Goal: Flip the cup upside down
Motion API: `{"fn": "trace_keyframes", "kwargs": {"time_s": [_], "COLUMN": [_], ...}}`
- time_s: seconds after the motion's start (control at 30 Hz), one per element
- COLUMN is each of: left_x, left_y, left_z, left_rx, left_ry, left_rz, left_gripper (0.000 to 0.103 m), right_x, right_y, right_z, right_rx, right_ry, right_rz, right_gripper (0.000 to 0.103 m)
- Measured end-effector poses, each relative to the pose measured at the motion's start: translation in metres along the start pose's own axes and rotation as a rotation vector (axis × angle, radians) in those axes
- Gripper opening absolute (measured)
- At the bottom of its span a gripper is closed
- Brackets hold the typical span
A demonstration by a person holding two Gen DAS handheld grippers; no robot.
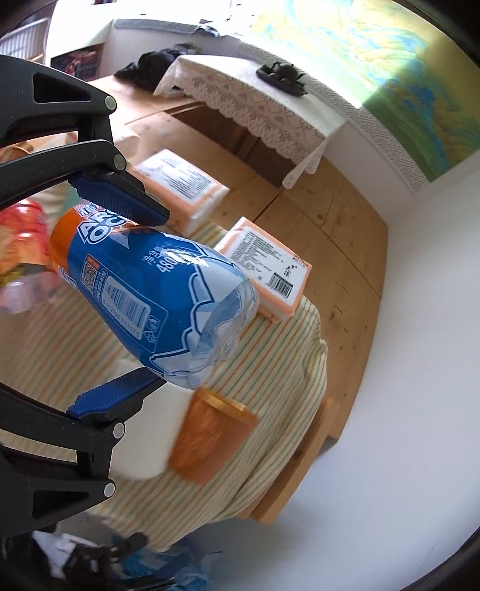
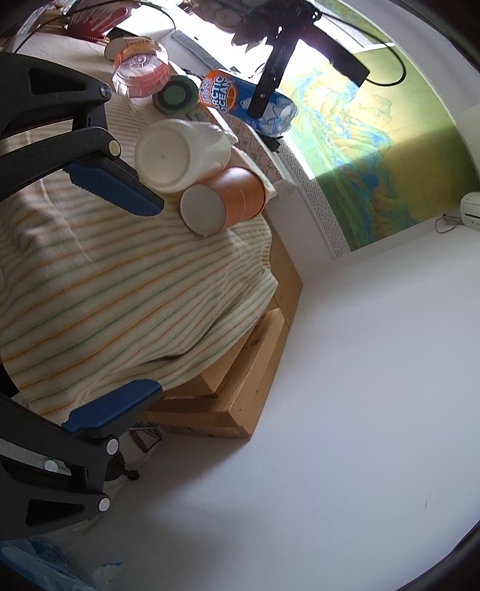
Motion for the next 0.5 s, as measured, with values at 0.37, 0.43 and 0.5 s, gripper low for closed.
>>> {"fn": "trace_keyframes", "kwargs": {"time_s": [0.37, 0.43, 0.5], "left_x": [0.041, 0.032, 0.021], "left_y": [-0.099, -0.115, -0.127], "left_z": [-0.072, -0.081, -0.088], "left_rx": [-0.137, -0.142, -0.144], "left_ry": [-0.037, -0.052, -0.064], "left_rz": [0.075, 0.104, 0.129], "left_gripper": [0.082, 0.082, 0.082], "right_x": [0.040, 0.046, 0.050], "right_y": [-0.011, -0.013, -0.016], "right_z": [0.020, 0.022, 0.025], "right_rx": [0.034, 0.041, 0.053], "right_ry": [0.031, 0.031, 0.034], "right_rz": [-0.026, -0.025, -0.023], "right_gripper": [0.087, 0.087, 0.087]}}
Point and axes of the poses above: each gripper's, at about its wrist camera, not at the fingertips, and x roughly against the way its jaws point, z to its left, y to its top, the point moved 2 cm from there along -x, roughly the way its jaws point, and after that the axes turned 3 degrees about x, right-handed, at the moved point
